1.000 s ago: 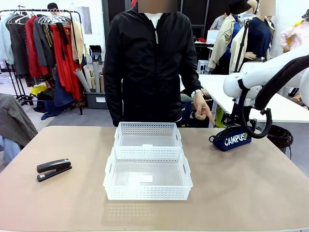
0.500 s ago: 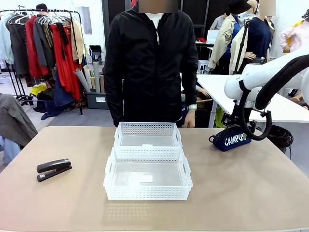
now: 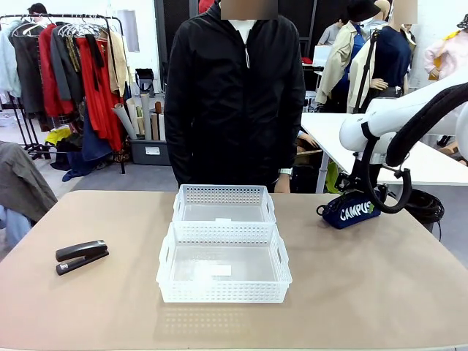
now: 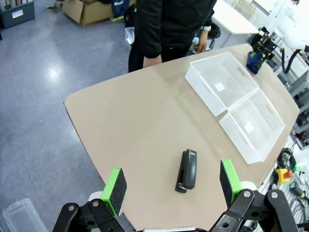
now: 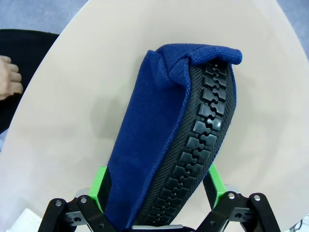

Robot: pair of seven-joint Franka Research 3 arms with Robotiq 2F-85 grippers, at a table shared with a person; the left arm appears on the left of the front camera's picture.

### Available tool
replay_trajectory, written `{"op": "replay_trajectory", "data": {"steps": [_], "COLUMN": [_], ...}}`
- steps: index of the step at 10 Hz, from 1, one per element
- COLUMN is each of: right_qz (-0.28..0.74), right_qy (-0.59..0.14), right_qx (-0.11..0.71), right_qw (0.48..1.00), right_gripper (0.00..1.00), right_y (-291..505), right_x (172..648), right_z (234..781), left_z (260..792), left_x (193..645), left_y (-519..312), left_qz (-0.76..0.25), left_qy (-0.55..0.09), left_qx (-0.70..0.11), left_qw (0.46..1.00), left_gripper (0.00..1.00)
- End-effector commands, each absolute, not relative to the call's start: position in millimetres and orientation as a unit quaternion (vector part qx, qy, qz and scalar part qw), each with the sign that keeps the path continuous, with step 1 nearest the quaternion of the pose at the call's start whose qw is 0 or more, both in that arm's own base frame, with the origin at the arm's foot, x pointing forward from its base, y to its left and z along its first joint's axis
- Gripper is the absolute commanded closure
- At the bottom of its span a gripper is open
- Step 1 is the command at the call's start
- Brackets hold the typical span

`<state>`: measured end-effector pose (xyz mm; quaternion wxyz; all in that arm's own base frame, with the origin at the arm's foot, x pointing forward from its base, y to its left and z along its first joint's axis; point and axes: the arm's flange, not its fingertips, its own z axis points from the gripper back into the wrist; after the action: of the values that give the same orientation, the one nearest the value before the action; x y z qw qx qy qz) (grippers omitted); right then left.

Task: Distribute items into two baskets.
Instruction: Pick up the Pencil pouch that the person points to.

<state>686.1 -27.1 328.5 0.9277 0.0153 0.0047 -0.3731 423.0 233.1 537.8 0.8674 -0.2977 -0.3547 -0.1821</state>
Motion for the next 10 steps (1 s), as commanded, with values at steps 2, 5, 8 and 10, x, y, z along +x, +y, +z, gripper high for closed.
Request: {"op": "replay_trajectory", "data": {"steps": [2,5,8,10], "right_qz": [-0.382,-0.381,-0.365,-0.347], "right_qy": [-0.004,-0.003,0.002,0.005], "right_qx": [0.019,0.02,0.012,0.005], "right_qw": [0.924,0.924,0.931,0.938], "right_gripper": [0.08,0.67,1.0,1.0], "right_y": [-31,-40,-44,-39], "right_x": [691,695,695,698], "right_z": [330,332,334,335], "left_z": [539,539,539,539], "left_x": [423,423,423,423], "left_y": [233,233,233,233], "left_qz": [-0.181,-0.181,-0.181,-0.181], "left_qy": [-0.356,-0.356,-0.356,-0.356], "left_qx": [-0.297,-0.297,-0.297,-0.297], "left_qw": [0.867,0.867,0.867,0.867], "left_gripper": [0.0,0.0,0.0,0.0]}}
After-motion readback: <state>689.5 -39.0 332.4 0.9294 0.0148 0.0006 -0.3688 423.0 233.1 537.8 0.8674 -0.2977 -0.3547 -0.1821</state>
